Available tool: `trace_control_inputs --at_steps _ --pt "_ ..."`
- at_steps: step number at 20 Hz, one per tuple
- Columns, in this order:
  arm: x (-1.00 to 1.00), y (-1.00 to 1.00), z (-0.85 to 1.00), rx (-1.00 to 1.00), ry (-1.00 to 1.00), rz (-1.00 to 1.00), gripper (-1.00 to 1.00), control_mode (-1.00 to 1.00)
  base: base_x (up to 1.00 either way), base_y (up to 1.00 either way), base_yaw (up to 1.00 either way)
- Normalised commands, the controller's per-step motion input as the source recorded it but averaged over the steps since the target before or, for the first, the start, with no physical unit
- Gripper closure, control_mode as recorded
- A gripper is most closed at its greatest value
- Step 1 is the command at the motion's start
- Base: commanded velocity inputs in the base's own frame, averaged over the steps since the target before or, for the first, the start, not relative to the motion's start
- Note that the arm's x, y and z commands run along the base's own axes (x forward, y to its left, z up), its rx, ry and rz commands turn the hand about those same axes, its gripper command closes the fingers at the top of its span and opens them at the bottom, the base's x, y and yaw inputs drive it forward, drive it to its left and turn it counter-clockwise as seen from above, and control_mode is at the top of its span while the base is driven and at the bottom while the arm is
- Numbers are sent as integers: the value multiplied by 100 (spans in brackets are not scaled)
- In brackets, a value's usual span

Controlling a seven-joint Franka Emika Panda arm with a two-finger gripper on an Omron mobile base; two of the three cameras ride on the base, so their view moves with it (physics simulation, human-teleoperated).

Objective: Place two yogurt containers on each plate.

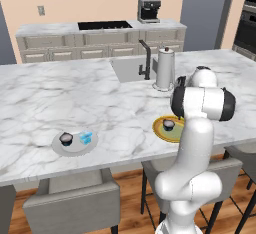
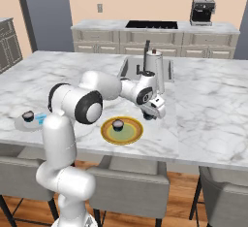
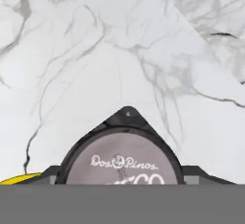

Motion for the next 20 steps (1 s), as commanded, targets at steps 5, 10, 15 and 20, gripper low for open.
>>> trace_control_inputs --at_steps 5,10,15,20 --pt "-40 87 -40 0 20 0 100 -100 0 0 0" --pt "-11 6 -50 5 0 0 100 -100 0 0 0" --pt "-16 0 -24 1 2 0 -100 -100 0 0 0" --pt "-21 13 43 0 0 0 -100 -100 0 0 0"
